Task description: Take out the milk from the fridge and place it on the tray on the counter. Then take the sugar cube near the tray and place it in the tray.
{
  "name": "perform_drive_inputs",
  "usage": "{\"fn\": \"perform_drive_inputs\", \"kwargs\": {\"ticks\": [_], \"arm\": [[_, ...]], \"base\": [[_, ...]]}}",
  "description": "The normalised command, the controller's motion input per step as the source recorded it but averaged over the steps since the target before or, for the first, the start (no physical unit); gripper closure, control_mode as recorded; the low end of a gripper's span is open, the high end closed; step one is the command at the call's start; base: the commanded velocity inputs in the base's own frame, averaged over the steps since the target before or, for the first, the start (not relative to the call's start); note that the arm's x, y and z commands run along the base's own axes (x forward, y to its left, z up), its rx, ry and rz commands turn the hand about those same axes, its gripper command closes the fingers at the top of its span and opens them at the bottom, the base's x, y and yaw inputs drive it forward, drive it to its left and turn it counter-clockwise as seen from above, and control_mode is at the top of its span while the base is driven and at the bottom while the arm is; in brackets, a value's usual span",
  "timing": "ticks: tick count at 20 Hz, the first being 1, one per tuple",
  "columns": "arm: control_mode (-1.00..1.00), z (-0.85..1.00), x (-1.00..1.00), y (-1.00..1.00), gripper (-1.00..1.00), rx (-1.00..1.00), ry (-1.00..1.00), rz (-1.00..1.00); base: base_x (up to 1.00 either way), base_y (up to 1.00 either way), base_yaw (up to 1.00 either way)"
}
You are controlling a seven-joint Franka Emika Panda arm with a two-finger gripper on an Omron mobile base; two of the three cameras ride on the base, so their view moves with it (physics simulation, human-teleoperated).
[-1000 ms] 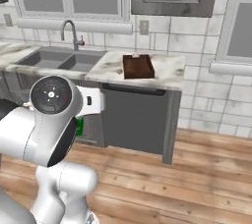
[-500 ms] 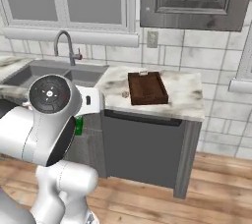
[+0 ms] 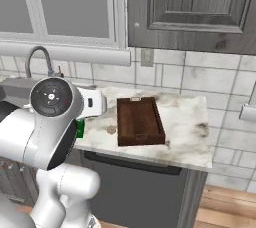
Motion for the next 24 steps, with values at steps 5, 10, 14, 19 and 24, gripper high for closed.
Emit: {"fn": "perform_drive_inputs", "kwargs": {"ticks": [5, 10, 14, 19, 24], "arm": [[1.00, 0.00, 0.00, 0.00, 1.00, 0.00, 0.00, 0.00], [1.00, 0.00, 0.00, 0.00, 1.00, 0.00, 0.00, 0.00], [1.00, 0.00, 0.00, 0.00, 1.00, 0.00, 0.00, 0.00], [1.00, 0.00, 0.00, 0.00, 1.00, 0.00, 0.00, 0.00], [1.00, 0.00, 0.00, 0.00, 1.00, 0.00, 0.00, 0.00]], "base": [[0.80, -0.06, 0.00], [0.19, -0.38, 0.00], [-0.02, -0.42, 0.00], [-0.02, -0.52, 0.00], [0.30, -0.17, 0.00]]}}
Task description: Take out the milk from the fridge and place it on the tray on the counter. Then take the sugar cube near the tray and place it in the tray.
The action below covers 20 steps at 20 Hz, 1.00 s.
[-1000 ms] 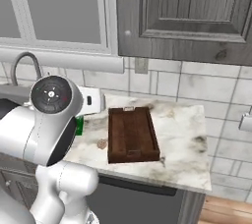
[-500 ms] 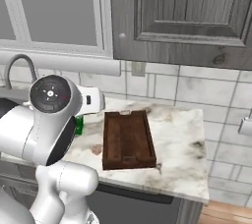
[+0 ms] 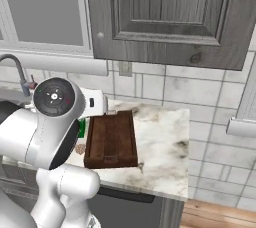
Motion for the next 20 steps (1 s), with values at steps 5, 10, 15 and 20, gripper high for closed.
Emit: {"fn": "perform_drive_inputs", "kwargs": {"ticks": [5, 10, 15, 20], "arm": [[1.00, 0.00, 0.00, 0.00, 1.00, 0.00, 0.00, 0.00], [1.00, 0.00, 0.00, 0.00, 1.00, 0.00, 0.00, 0.00], [1.00, 0.00, 0.00, 0.00, 1.00, 0.00, 0.00, 0.00], [-1.00, 0.00, 0.05, 0.00, 1.00, 0.00, 0.00, -0.03]], "base": [[0.94, 0.08, 0.00], [0.78, -0.01, 0.00], [0.36, 0.00, -0.02], [0.19, 0.00, -0.13]]}}
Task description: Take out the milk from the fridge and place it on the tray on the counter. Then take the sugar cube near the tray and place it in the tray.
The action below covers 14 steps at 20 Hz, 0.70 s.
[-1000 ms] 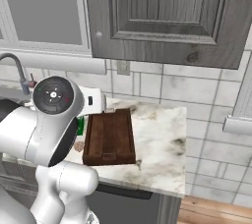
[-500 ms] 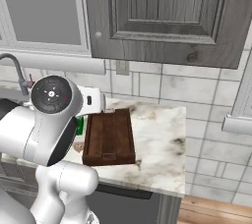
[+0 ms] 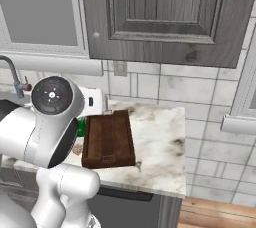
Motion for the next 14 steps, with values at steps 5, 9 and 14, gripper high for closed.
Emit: {"fn": "perform_drive_inputs", "kwargs": {"ticks": [5, 9, 14], "arm": [[-1.00, -0.02, 0.39, -0.01, 1.00, 0.00, 0.00, -0.02], [-1.00, -0.28, 0.32, 0.00, 1.00, 0.01, -0.02, 0.08], [-1.00, -0.52, 0.28, 0.00, 1.00, 0.06, -0.10, 0.06]], "base": [[0.00, 0.00, 0.00], [0.00, 0.00, 0.00], [0.00, 0.00, 0.00]]}}
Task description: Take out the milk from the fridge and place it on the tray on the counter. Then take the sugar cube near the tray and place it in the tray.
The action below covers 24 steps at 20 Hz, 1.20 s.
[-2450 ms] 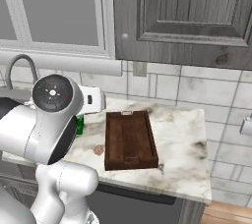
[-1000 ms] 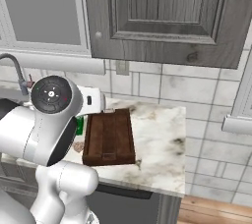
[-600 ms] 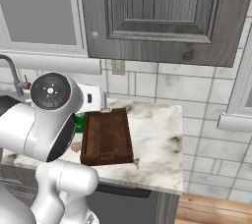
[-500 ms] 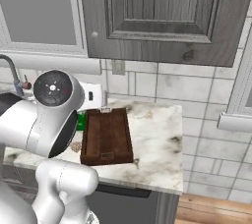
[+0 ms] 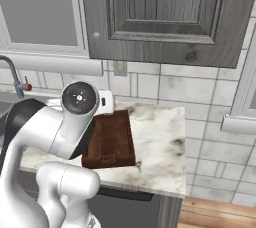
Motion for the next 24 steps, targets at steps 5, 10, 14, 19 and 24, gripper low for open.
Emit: {"fn": "perform_drive_inputs", "kwargs": {"ticks": [5, 10, 14, 19, 24], "arm": [[-1.00, -0.42, 0.43, 0.00, 1.00, 0.10, -0.08, 0.11], [-1.00, -0.31, 0.39, 0.00, 1.00, 0.03, -0.06, 0.14], [-1.00, -0.19, 0.45, 0.00, 1.00, 0.00, 0.00, 0.15], [-1.00, -0.32, 0.33, 0.00, 1.00, 0.00, 0.00, 0.16], [-1.00, -0.24, 0.33, 0.00, 1.00, 0.00, -0.09, 0.14]], "base": [[0.00, 0.00, 0.00], [0.00, 0.00, 0.00], [0.00, 0.00, 0.00], [0.00, 0.00, 0.00], [0.00, 0.00, 0.00]]}}
